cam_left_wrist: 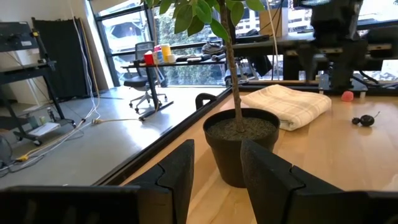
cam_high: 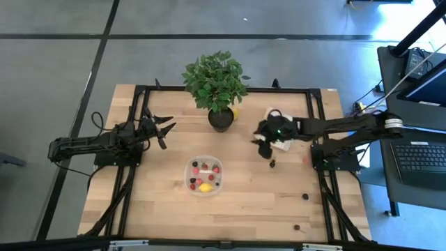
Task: Pick and placing Produce into tupperware
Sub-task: Put the black cherry into the transparent bin
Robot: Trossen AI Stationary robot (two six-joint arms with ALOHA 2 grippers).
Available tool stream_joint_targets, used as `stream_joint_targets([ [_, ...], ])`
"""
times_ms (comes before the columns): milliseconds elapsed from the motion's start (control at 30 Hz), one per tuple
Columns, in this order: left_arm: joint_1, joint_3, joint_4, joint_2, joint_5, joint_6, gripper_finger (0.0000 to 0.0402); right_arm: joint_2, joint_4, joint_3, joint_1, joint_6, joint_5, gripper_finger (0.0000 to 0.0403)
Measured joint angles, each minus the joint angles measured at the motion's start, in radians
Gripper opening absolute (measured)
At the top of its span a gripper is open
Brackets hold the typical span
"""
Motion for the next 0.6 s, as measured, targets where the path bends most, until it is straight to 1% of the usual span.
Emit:
stream_joint_targets([
  [133, 0.000, 0.000, 0.000, 0.000, 0.000, 0.023, 0.0126, -0.076, -0.005, -0.104, 0.039, 0.162, -0.053, 0.0202],
  [267, 0.000, 0.000, 0.000, 0.000, 0.000, 0.032, 0.0126, -0.117, -0.005, -0.178, 0.093, 0.264, -0.103, 0.0202],
  [333, 0.000, 0.000, 0.000, 0.000, 0.000, 0.031, 0.0126, -0.128, -0.006, -0.202, 0.117, 0.325, -0.104, 0.0202],
  [467, 0.000, 0.000, 0.000, 0.000, 0.000, 0.032, 0.0126, -0.128, -0.025, -0.217, 0.170, 0.367, -0.096, 0.0202],
  [600, 0.000, 0.000, 0.000, 0.000, 0.000, 0.031, 0.0126, -0.127, -0.075, -0.208, 0.225, 0.373, -0.020, 0.0202],
])
